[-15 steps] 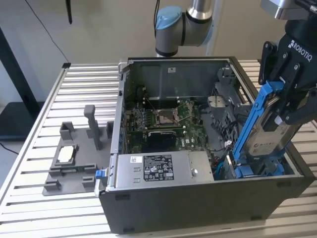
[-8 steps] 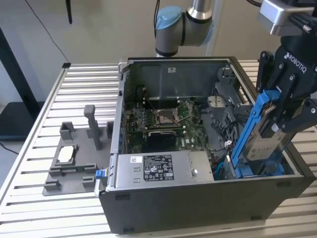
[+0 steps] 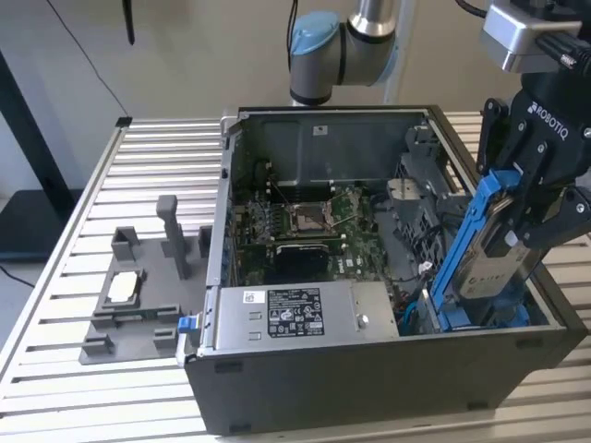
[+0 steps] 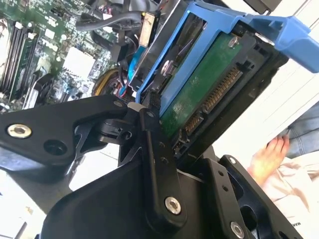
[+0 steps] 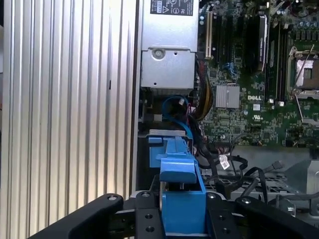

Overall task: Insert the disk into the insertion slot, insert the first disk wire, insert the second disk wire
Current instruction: 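Insert the disk into the insertion slot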

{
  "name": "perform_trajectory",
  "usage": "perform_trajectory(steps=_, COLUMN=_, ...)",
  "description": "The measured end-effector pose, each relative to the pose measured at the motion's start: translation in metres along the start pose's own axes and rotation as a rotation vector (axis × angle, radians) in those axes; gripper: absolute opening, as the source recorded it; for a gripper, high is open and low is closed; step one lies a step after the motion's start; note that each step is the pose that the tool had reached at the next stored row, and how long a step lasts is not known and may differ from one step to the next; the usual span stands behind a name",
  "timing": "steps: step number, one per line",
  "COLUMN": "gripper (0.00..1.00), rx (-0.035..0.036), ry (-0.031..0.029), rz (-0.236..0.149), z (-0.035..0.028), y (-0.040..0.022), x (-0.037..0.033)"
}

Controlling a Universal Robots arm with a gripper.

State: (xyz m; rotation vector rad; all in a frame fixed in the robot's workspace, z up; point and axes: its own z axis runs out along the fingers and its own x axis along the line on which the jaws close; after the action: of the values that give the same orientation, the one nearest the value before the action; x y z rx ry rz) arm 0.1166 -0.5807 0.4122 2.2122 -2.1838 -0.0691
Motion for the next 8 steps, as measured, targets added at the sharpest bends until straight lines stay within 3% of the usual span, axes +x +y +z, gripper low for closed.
perform_trajectory(steps=2, gripper=0.33, rx=0.0000, ry=-0.0033, rz=0.000, z=0.0023, y=-0.0003, x=-0.0007)
perform_trajectory(steps=6, gripper=0.33, rx=0.0011, ry=-0.0024, rz=-0.001, z=0.0054, y=-0.0007, x=-0.0010)
perform_trajectory(steps=8, gripper=0.33, rx=0.0013, ry=-0.0071, rz=-0.001, z=0.0057, y=-0.0006, x=-0.0008)
